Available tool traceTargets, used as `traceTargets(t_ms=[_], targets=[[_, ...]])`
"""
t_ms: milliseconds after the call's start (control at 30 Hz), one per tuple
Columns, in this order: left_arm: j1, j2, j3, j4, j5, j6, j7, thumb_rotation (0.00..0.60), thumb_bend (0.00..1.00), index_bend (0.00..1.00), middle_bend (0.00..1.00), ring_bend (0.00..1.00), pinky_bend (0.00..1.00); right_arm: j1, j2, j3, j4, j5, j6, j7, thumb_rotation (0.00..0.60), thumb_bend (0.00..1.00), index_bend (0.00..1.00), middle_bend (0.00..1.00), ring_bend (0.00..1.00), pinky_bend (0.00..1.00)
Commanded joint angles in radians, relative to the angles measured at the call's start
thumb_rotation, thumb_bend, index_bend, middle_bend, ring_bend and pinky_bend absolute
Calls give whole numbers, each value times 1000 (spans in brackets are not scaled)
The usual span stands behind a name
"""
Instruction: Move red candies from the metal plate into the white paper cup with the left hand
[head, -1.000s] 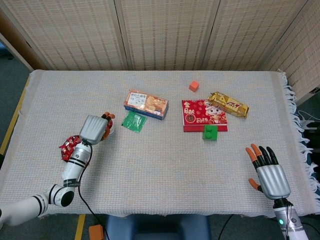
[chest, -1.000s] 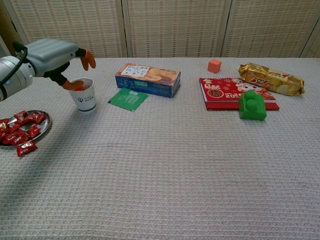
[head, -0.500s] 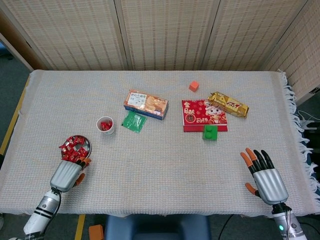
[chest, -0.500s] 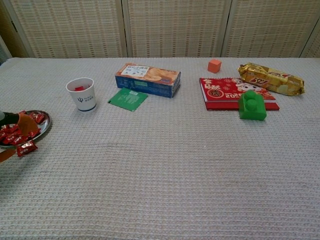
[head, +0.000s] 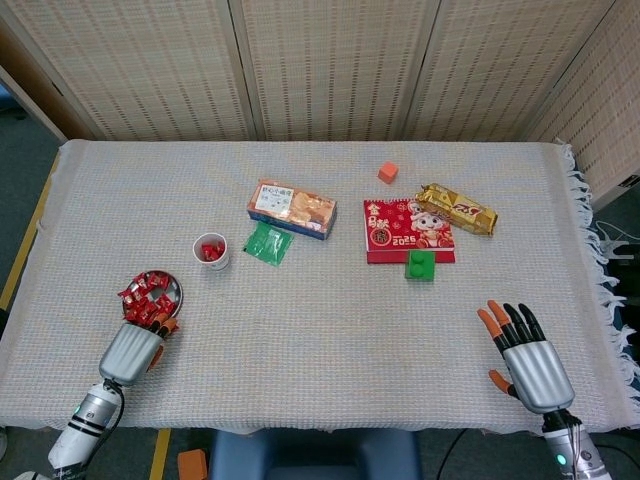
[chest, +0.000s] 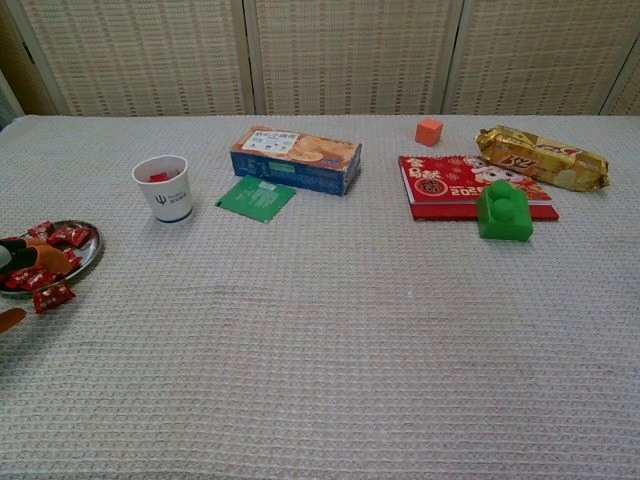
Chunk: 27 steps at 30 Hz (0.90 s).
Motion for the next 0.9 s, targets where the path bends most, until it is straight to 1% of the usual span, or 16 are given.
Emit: traceTargets(t_ms=[33, 200, 333, 533, 667, 900], targets=[[-14, -22, -15, 29, 11, -23, -7, 600, 391, 258, 280, 831, 1000, 0, -1, 2, -1, 3, -2, -2, 600, 116, 0, 0, 0, 31], [-31, -50, -22, 69, 29, -45, 2, 600, 388, 267, 322, 831, 1000, -1, -1, 4, -1, 5, -1, -2, 600, 116, 0, 0, 0, 31], [-40, -66, -34, 96, 20, -77, 9, 600, 386, 274, 347, 831, 1000, -3, 0, 4, -1, 2, 4, 0, 600, 116, 0, 0, 0, 31], [-37, -62, -42, 100, 6, -100, 27, 600, 385, 293, 365, 831, 1000, -4, 2, 7, 0, 3, 5, 4, 600, 116, 0, 0, 0, 31], [-34, -55, -45, 98, 0, -109, 35, 600, 387, 320, 389, 833, 1000, -5, 0, 6, 0, 2, 3, 2, 600, 116, 0, 0, 0, 31], [-29, -54, -45, 99, 8, -108, 27, 600, 386, 397, 472, 837, 1000, -5, -2, 7, 1, 1, 2, 0, 600, 116, 0, 0, 0, 32]])
